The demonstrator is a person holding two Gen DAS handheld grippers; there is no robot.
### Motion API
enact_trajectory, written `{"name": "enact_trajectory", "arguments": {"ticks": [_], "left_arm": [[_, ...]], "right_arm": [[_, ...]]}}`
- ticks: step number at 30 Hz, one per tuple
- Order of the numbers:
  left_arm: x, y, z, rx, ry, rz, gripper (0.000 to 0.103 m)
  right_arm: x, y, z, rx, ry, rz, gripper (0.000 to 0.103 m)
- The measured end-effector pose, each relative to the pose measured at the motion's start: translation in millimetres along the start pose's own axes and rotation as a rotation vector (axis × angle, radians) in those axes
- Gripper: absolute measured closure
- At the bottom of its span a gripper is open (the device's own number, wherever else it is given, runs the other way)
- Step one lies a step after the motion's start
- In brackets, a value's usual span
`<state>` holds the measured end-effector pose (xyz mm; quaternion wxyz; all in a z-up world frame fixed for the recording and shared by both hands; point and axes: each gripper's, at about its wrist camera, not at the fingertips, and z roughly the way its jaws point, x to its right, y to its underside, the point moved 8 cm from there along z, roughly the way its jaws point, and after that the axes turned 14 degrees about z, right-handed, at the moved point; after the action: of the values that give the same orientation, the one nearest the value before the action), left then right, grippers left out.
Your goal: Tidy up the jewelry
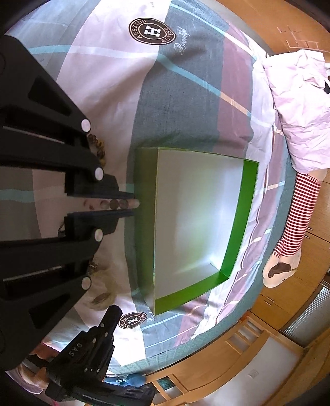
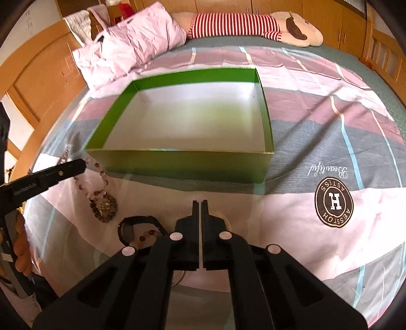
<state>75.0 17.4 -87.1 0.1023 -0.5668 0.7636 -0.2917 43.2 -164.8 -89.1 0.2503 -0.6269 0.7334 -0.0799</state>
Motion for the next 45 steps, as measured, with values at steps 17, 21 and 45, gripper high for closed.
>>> {"name": "enact_trajectory", "arguments": {"ticks": [17,21,45], "left_arm": [[1,7,11,-0.034,0.002,0.003,0.095],[6,7,12,-0.037,0.004,0.018,0.095],[-3,-65,-26,0.187,-0.01,-0.001,0.095]], "right_arm": [[35,34,32,-0.22,0.118,0.034,0.053],[34,45,48,-0.274,0.123,0.044,0.086],[-12,-57,-12,0.122,-0.081,0.097,0.086]]}}
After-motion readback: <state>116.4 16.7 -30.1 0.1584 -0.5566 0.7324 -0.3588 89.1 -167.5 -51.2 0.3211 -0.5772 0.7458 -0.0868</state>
